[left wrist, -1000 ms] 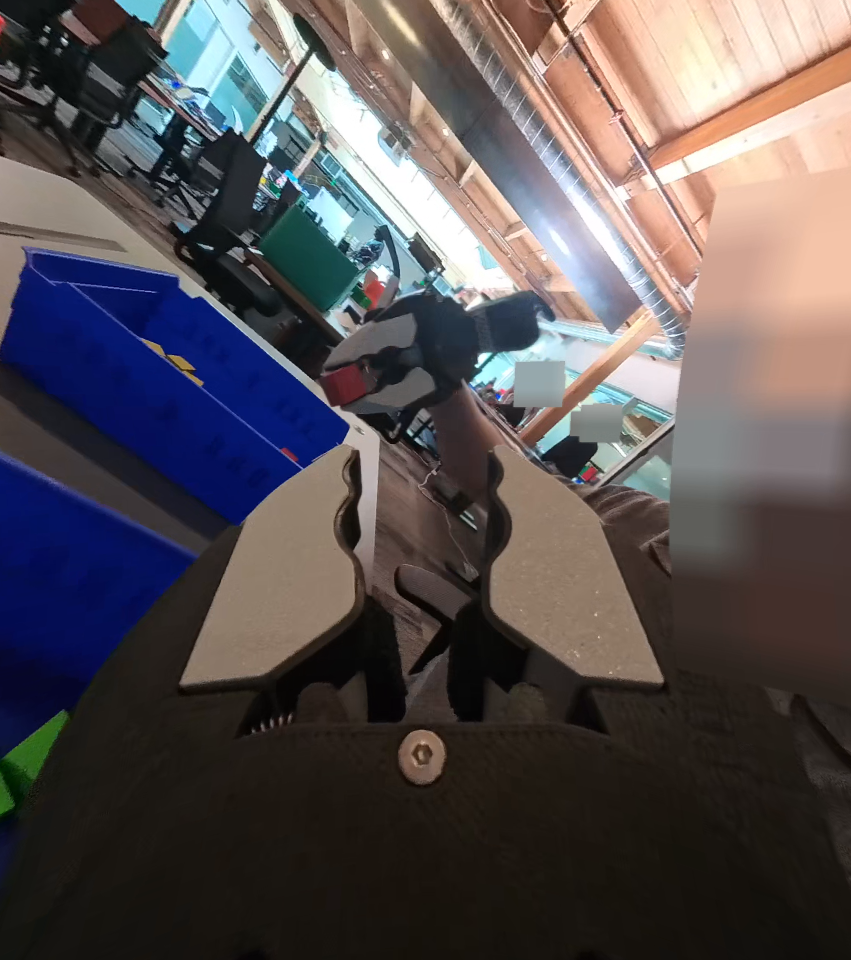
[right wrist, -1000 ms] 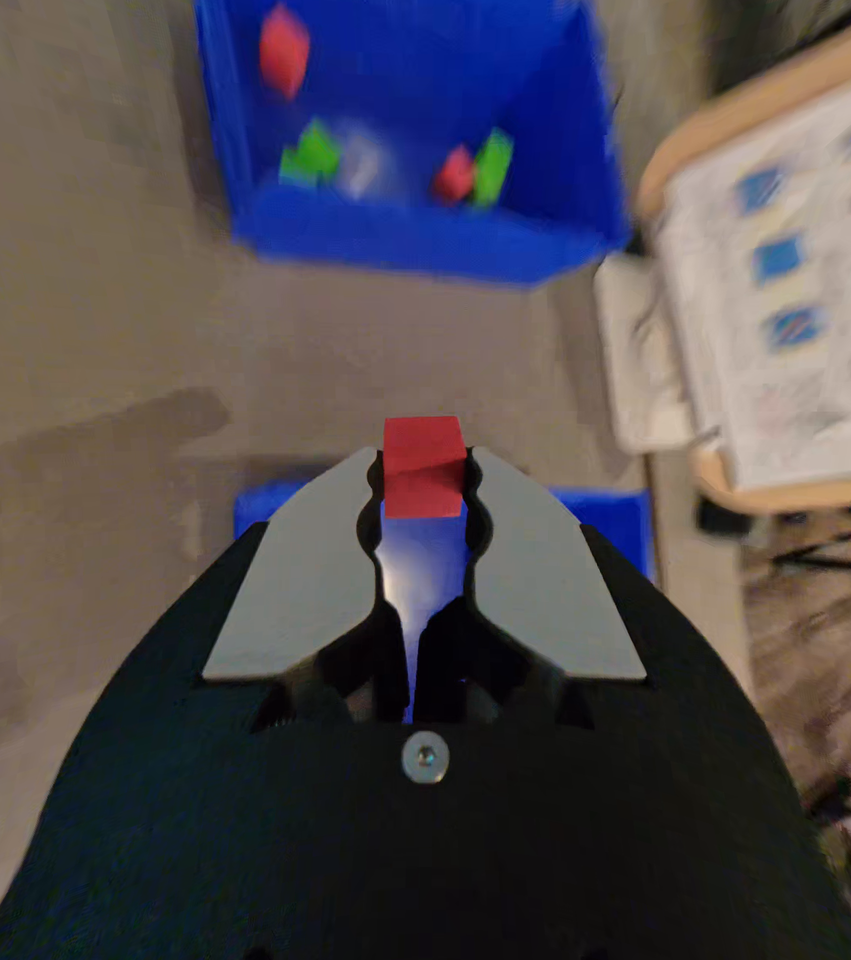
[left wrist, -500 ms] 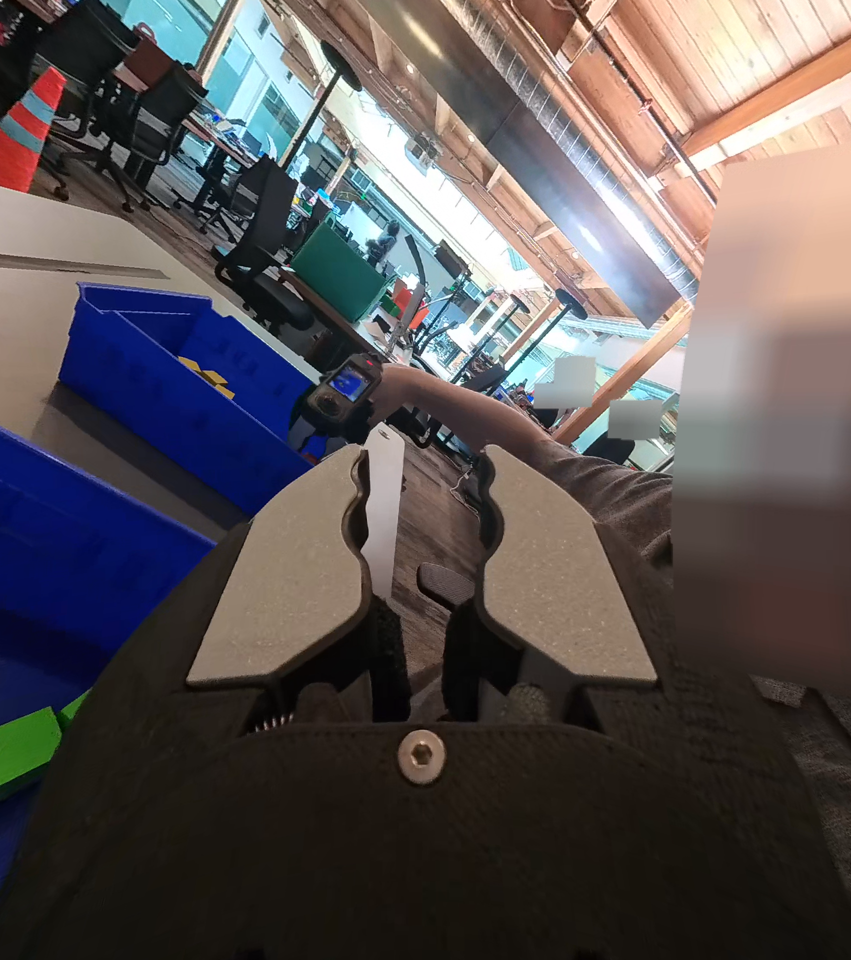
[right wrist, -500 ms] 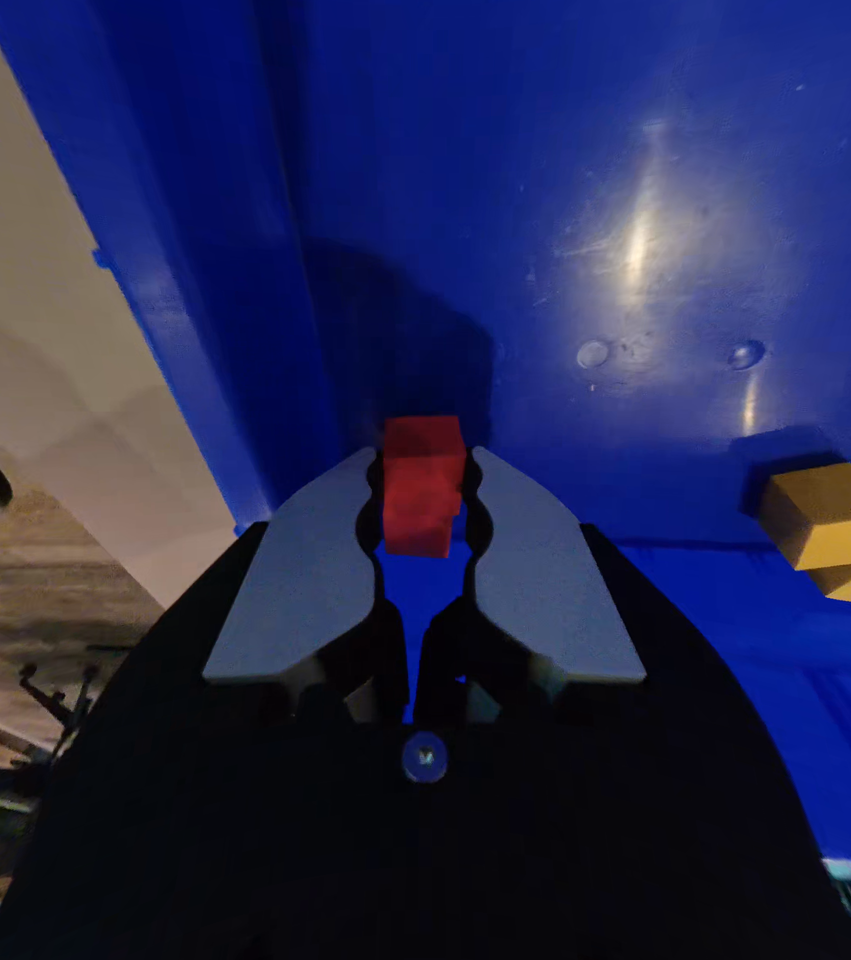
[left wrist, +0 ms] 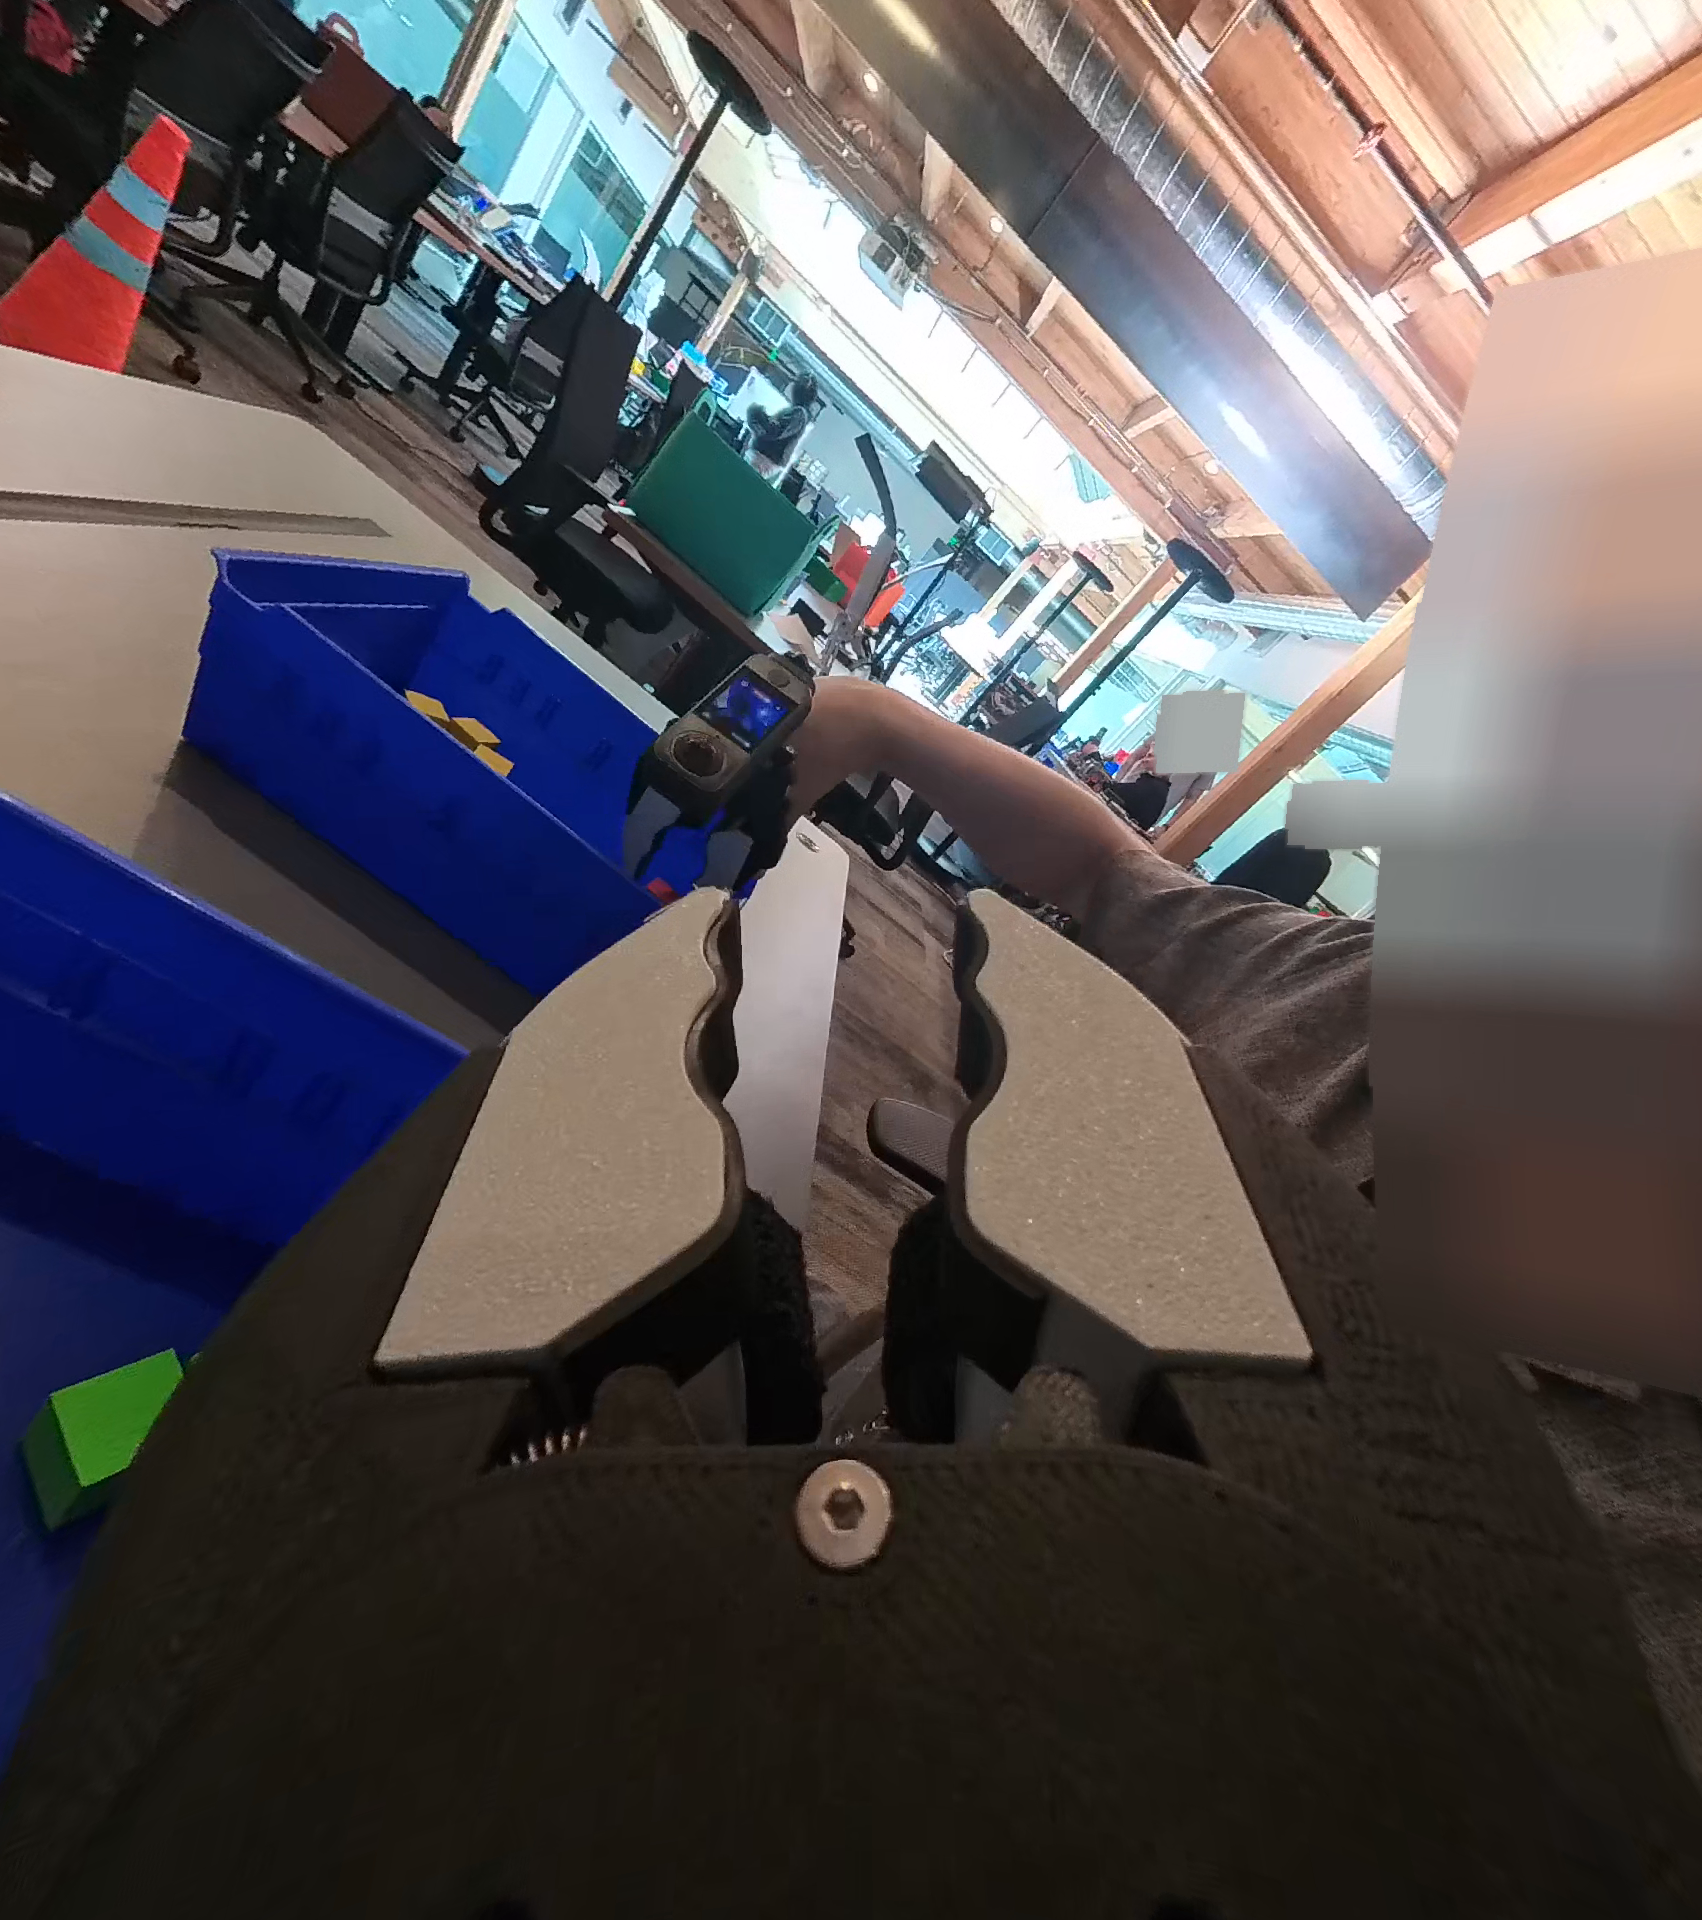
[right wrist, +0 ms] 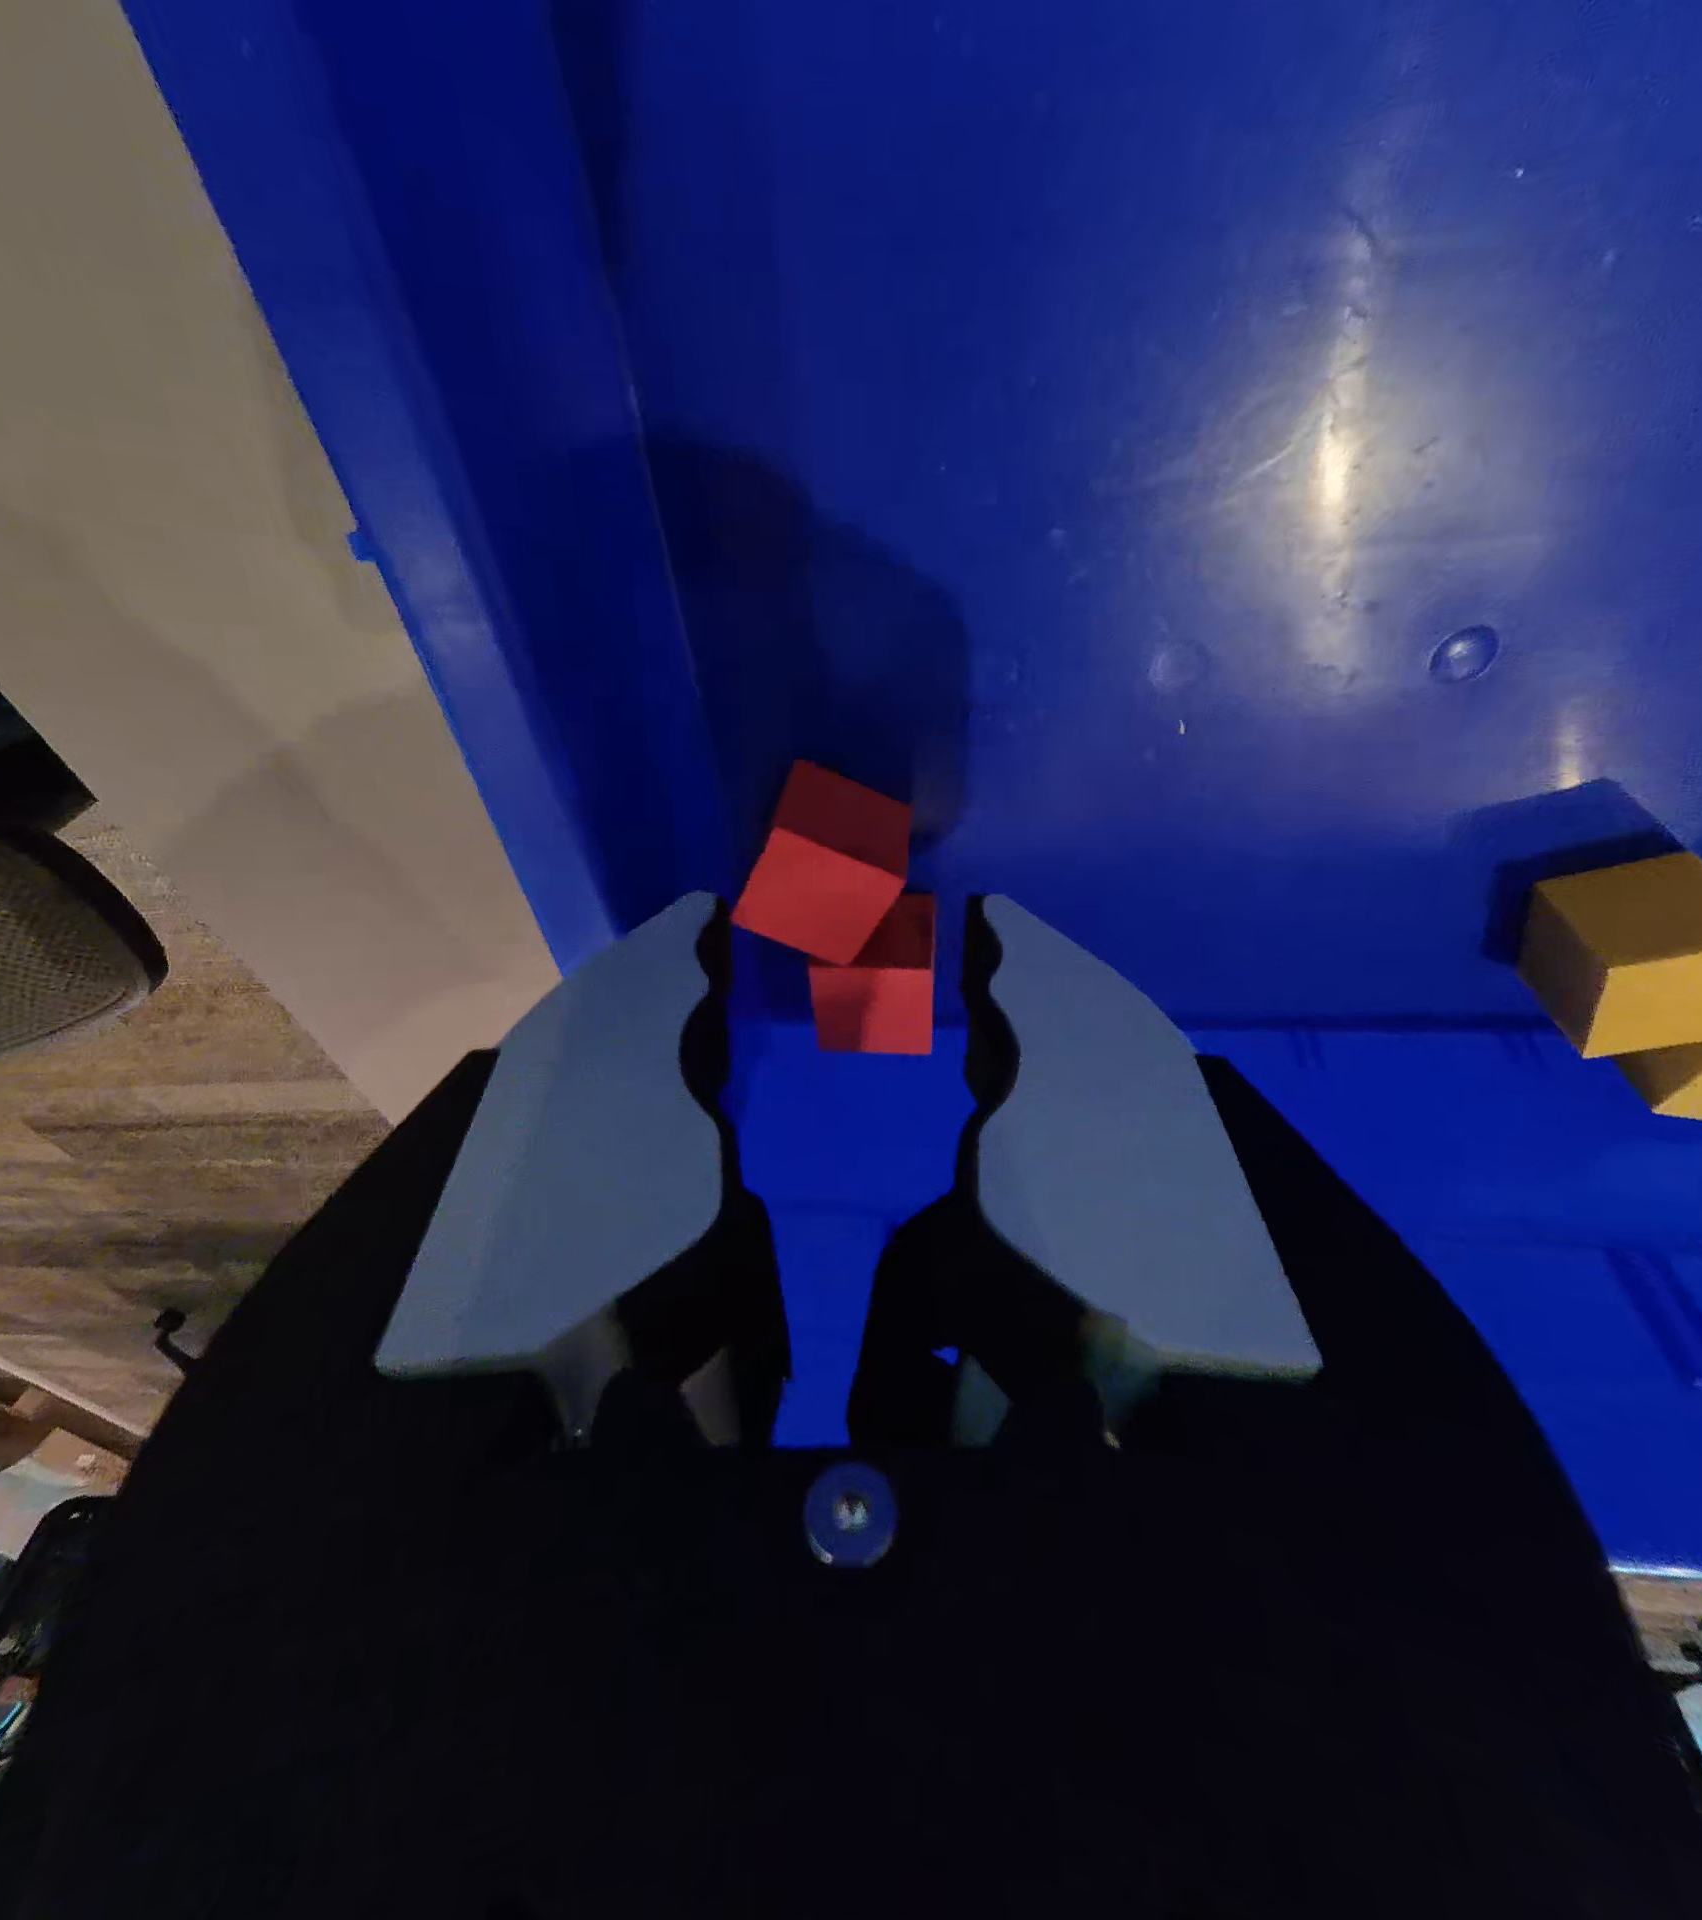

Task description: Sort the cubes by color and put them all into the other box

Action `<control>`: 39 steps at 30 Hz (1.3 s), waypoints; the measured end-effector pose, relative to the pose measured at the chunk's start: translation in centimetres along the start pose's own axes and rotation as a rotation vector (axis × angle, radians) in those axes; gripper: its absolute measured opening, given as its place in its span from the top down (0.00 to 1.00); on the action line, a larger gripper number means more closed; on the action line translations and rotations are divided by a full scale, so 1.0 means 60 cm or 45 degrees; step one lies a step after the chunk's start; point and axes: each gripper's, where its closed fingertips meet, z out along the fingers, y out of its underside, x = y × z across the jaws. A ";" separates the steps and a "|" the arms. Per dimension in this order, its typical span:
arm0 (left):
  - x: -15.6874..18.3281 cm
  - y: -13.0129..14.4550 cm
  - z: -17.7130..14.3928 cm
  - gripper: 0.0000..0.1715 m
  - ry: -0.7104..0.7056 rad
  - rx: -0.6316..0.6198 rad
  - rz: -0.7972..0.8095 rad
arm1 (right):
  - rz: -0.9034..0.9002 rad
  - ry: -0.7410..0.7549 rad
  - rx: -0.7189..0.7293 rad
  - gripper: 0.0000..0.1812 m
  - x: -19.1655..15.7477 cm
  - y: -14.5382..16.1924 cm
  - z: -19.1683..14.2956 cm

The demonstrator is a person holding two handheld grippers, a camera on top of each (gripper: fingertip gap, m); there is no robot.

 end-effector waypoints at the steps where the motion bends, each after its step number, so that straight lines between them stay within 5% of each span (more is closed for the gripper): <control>1: 0.000 0.000 -0.001 0.77 -0.010 -0.002 0.005 | -0.006 0.012 0.000 0.76 0.002 -0.001 -0.001; 5: -0.023 0.023 0.000 0.77 -0.159 -0.106 0.006 | -0.016 0.151 0.036 0.77 0.020 -0.006 -0.027; 12: -0.199 0.161 -0.081 0.75 -1.227 -0.924 -0.009 | -0.068 0.566 0.577 0.79 0.021 -0.096 -0.139; 16: -0.257 0.204 -0.122 0.76 -1.463 -1.249 -0.070 | -0.137 0.638 0.763 0.80 -0.008 -0.139 -0.158; 26: -0.279 0.236 -0.176 0.76 -1.662 -1.489 -0.284 | -0.176 0.612 0.877 0.81 -0.021 -0.142 -0.146; 30: -0.286 0.239 -0.178 0.84 -1.718 -1.518 -0.319 | -0.189 0.627 0.907 0.82 -0.023 -0.145 -0.150; 35: -0.294 0.264 -0.187 0.77 -1.728 -1.633 -0.382 | -0.207 0.656 0.945 0.82 -0.029 -0.146 -0.163; 39: -0.296 0.267 -0.187 0.82 -1.692 -1.634 -0.420 | -0.221 0.660 0.984 0.83 -0.035 -0.143 -0.172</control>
